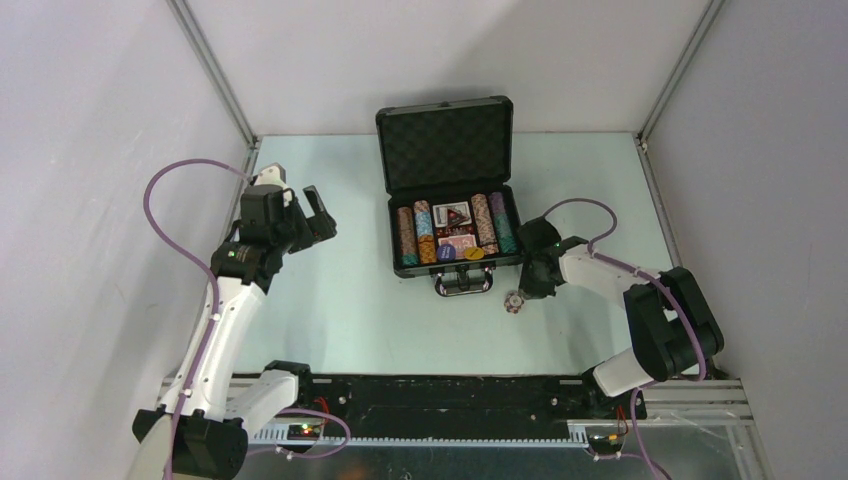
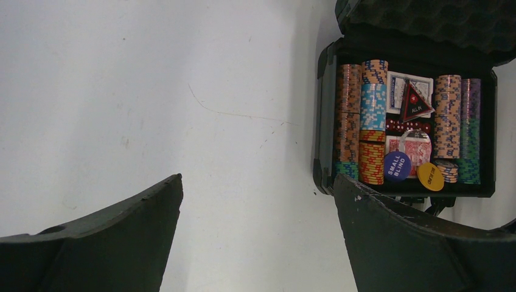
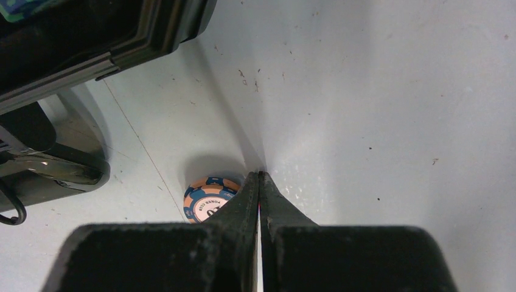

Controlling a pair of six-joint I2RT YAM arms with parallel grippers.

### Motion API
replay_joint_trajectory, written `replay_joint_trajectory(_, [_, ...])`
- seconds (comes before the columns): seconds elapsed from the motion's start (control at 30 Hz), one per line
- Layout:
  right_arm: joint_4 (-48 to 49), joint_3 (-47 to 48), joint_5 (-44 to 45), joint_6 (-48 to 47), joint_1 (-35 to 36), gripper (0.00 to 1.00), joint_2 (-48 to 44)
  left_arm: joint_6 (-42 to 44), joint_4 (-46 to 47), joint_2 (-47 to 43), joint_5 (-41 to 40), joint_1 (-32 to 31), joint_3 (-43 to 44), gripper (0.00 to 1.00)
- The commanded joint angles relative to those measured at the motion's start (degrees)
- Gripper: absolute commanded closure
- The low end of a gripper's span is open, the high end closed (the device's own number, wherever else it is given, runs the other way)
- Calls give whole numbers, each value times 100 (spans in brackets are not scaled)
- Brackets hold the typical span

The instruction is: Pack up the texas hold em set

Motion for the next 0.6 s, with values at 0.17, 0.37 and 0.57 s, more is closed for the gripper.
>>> replay_joint_trajectory(0.17, [-250, 70, 285, -56, -407, 100, -180, 68, 156, -54, 104, 53, -22, 2])
replay_joint_trajectory(0.37, [-262, 468, 179, -267, -505, 100, -108, 73, 162, -46, 98, 54, -25, 2])
replay_joint_trajectory(0.57, [-187, 954, 71, -451, -387, 100, 488, 74, 162, -54, 96, 56, -23, 2])
